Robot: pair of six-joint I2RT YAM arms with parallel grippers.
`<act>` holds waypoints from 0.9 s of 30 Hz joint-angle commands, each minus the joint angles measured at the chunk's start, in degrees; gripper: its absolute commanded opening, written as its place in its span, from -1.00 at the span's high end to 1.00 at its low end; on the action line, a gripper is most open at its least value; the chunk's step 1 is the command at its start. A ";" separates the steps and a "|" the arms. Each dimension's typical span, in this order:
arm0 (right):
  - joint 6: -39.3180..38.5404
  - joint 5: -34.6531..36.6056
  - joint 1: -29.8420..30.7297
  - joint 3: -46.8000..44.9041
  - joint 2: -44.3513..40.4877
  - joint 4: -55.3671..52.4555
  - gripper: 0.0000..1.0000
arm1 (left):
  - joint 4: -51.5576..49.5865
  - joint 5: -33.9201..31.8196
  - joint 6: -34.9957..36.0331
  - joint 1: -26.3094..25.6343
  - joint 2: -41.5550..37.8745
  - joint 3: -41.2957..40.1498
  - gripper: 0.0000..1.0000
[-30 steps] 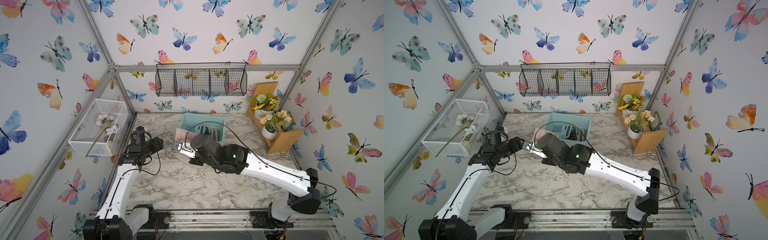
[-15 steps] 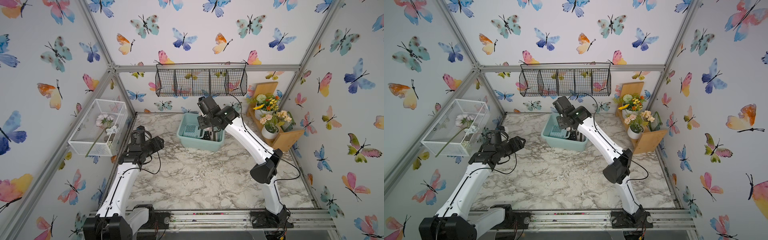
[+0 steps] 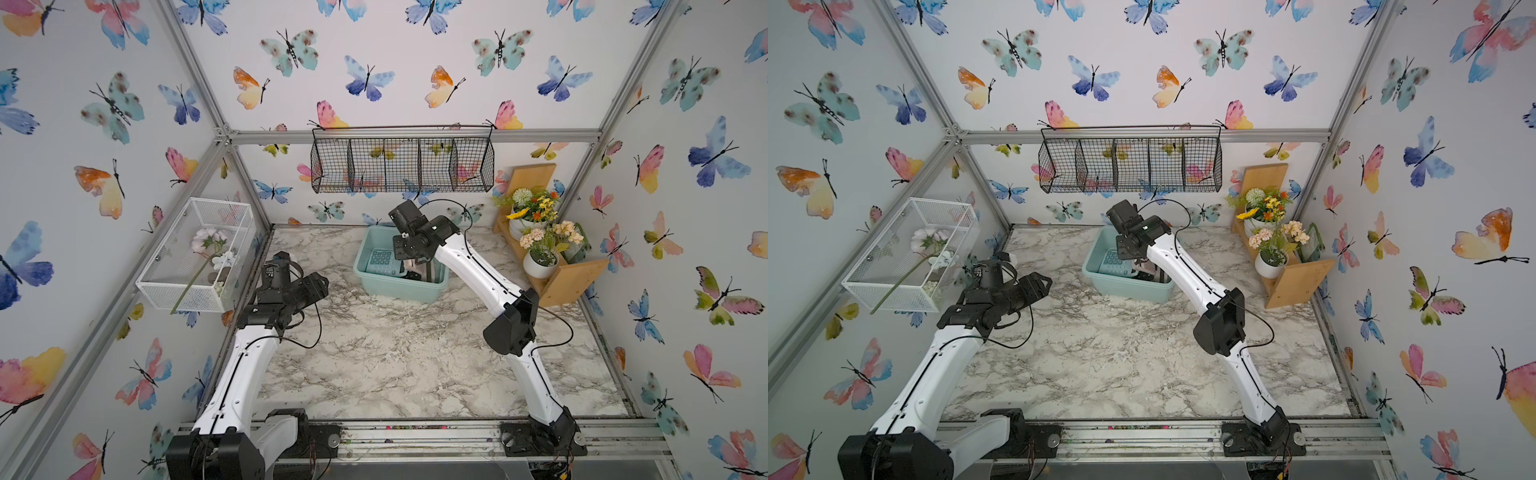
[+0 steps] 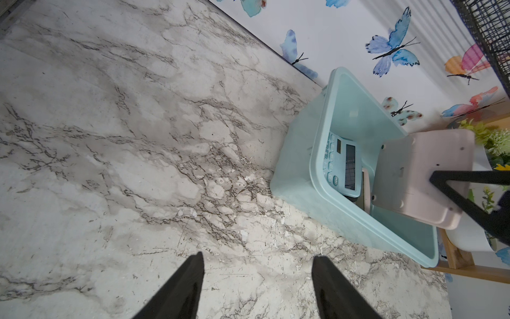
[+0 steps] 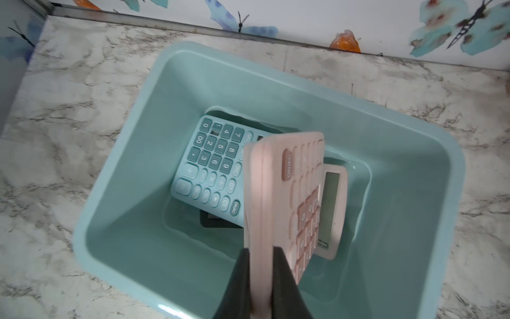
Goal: Put the calculator in the storage box
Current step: Place the calculator in the storage box.
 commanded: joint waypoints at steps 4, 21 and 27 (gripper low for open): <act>1.39 8.50 -0.24 2.39 0.52 -3.24 0.99 | 1.32 1.69 0.01 0.34 0.45 -1.62 -0.36; 1.52 4.72 -3.03 3.91 11.36 -1.30 0.98 | 1.47 1.05 0.36 0.25 1.44 -1.93 -0.36; 2.01 -0.67 -4.02 1.82 12.73 1.99 0.77 | 1.10 0.80 0.35 0.23 1.27 -1.72 -0.36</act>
